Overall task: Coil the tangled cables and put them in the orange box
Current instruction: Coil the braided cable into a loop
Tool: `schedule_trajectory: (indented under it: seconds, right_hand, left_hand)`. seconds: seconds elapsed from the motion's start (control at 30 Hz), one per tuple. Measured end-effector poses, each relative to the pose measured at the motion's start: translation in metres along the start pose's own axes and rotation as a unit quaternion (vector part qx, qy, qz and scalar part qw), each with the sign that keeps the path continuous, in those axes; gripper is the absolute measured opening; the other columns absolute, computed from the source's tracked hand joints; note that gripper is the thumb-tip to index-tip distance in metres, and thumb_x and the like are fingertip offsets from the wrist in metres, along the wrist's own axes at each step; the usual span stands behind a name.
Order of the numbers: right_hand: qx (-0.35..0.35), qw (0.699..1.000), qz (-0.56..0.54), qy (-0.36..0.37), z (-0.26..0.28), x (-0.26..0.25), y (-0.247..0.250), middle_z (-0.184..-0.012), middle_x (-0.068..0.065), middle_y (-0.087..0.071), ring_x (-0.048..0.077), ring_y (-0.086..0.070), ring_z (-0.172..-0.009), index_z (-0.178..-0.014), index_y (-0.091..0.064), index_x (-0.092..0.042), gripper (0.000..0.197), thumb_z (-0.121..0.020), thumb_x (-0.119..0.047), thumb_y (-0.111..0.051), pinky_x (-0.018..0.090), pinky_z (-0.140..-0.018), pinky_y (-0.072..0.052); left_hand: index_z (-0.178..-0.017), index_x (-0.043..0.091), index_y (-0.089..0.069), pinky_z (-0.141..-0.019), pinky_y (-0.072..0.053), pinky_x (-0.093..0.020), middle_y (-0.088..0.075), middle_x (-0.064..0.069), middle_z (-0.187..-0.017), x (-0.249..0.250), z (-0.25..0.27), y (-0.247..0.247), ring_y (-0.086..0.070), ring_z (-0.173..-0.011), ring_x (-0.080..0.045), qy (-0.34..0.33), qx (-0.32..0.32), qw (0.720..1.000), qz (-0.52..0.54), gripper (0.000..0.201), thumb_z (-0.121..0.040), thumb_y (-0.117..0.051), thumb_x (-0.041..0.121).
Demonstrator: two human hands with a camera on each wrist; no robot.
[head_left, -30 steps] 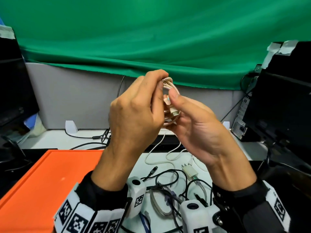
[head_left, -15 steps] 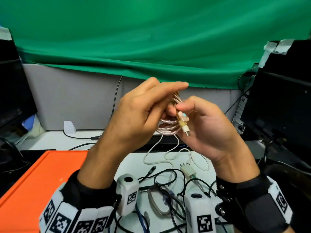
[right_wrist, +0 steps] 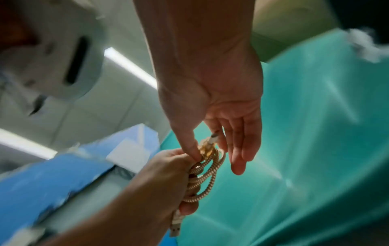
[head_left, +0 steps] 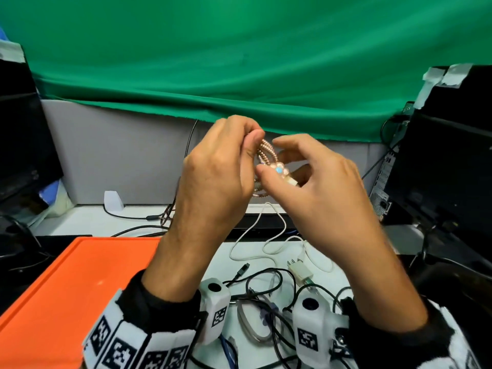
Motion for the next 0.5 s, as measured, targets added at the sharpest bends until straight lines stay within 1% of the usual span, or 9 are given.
schedule_trajectory:
  seconds: [0.03, 0.07, 0.13, 0.17, 0.2, 0.27, 0.37, 0.43, 0.5]
  right_hand:
    - [0.033, 0.998, 0.048, 0.029, 0.003, -0.009, 0.005, -0.098, -0.012, -0.07, 0.009, -0.063, -0.077, -0.12, -0.065, -0.031, 0.033, -0.09, -0.045, -0.068, 0.033, -0.073, -0.052]
    - [0.06, 0.994, 0.074, 0.059, 0.006, -0.017, 0.008, -0.097, -0.011, -0.07, 0.011, -0.064, -0.078, -0.12, -0.065, -0.029, 0.031, -0.092, -0.043, -0.067, 0.034, -0.073, -0.053]
    - [0.091, 0.985, 0.094, 0.111, 0.009, -0.026, 0.009, -0.091, -0.007, -0.071, 0.016, -0.064, -0.077, -0.112, -0.068, -0.023, 0.023, -0.095, -0.037, -0.067, 0.039, -0.071, -0.054]
    - [0.092, 0.983, 0.099, 0.128, 0.009, -0.028, 0.007, -0.088, -0.006, -0.071, 0.018, -0.064, -0.076, -0.108, -0.068, -0.021, 0.019, -0.096, -0.035, -0.065, 0.04, -0.069, -0.053]
    - [0.087, 0.982, 0.101, 0.136, 0.008, -0.027, 0.006, -0.086, -0.005, -0.07, 0.019, -0.064, -0.075, -0.105, -0.069, -0.019, 0.017, -0.096, -0.034, -0.064, 0.041, -0.067, -0.053]
    - [0.078, 0.982, 0.095, 0.145, 0.006, -0.025, 0.005, -0.083, -0.004, -0.07, 0.021, -0.064, -0.073, -0.104, -0.069, -0.018, 0.019, -0.098, -0.034, -0.061, 0.043, -0.065, -0.053]
    - [0.088, 0.976, 0.102, 0.169, 0.007, -0.028, 0.004, -0.083, -0.002, -0.069, 0.024, -0.064, -0.072, -0.103, -0.067, -0.016, 0.019, -0.099, -0.033, -0.06, 0.044, -0.062, -0.053]
    - [0.103, 0.969, 0.108, 0.195, 0.008, -0.031, 0.002, -0.085, 0.001, -0.068, 0.027, -0.064, -0.073, -0.101, -0.066, -0.013, 0.018, -0.099, -0.031, -0.061, 0.044, -0.062, -0.054]
    - [0.104, 0.966, 0.112, 0.208, 0.008, -0.032, -0.003, -0.088, 0.003, -0.066, 0.028, -0.064, -0.075, -0.101, -0.066, -0.012, 0.017, -0.099, -0.028, -0.061, 0.044, -0.063, -0.055]
  left_hand:
    - [-0.097, 0.006, -0.064, -0.067, -0.038, -0.025, -0.062, -0.002, -0.084, -0.002, 0.0, 0.0, -0.053, -0.073, -0.018, 0.011, 0.005, 1.0, -0.006, 0.02, -0.105, -0.05, 0.017]
    - [-0.096, 0.006, -0.064, -0.065, -0.036, -0.023, -0.062, 0.0, -0.081, -0.003, 0.0, 0.001, -0.052, -0.072, -0.016, 0.02, 0.008, 1.0, -0.009, 0.02, -0.105, -0.05, 0.018]
    - [-0.094, 0.009, -0.065, -0.061, -0.033, -0.019, -0.058, 0.007, -0.074, -0.007, -0.001, 0.002, -0.047, -0.066, -0.011, 0.047, 0.007, 0.999, 0.004, 0.018, -0.104, -0.052, 0.019]
    - [-0.094, 0.011, -0.065, -0.059, -0.034, -0.019, -0.058, 0.009, -0.071, -0.01, -0.001, 0.001, -0.047, -0.064, -0.011, 0.067, 0.004, 0.997, 0.022, 0.018, -0.103, -0.054, 0.021]
    - [-0.094, 0.013, -0.066, -0.059, -0.037, -0.022, -0.059, 0.008, -0.069, -0.014, -0.001, 0.001, -0.049, -0.063, -0.013, 0.089, 0.0, 0.995, 0.044, 0.018, -0.103, -0.054, 0.023]
    - [-0.094, 0.016, -0.067, -0.062, -0.044, -0.028, -0.064, 0.004, -0.072, -0.019, 0.001, 0.0, -0.056, -0.067, -0.015, 0.124, 0.004, 0.988, 0.088, 0.018, -0.103, -0.055, 0.026]
    - [-0.094, 0.017, -0.067, -0.065, -0.047, -0.028, -0.067, 0.008, -0.074, -0.026, 0.005, -0.003, -0.06, -0.07, -0.008, 0.165, 0.018, 0.98, 0.106, 0.02, -0.103, -0.055, 0.03]
    - [-0.09, 0.019, -0.068, -0.064, -0.048, -0.031, -0.067, 0.008, -0.07, -0.034, 0.008, -0.006, -0.061, -0.067, -0.009, 0.194, 0.026, 0.976, 0.099, 0.023, -0.102, -0.055, 0.034]
    - [-0.087, 0.021, -0.069, -0.063, -0.048, -0.032, -0.067, 0.009, -0.067, -0.043, 0.009, -0.008, -0.06, -0.064, -0.006, 0.224, 0.031, 0.968, 0.113, 0.025, -0.101, -0.056, 0.037]
Point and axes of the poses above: each hand's wrist, its own z-axis away from the middle knuckle, its own y-axis out of the back of the hand, x = y × z, the point moved 9 cm from there along -z, towards the middle knuckle
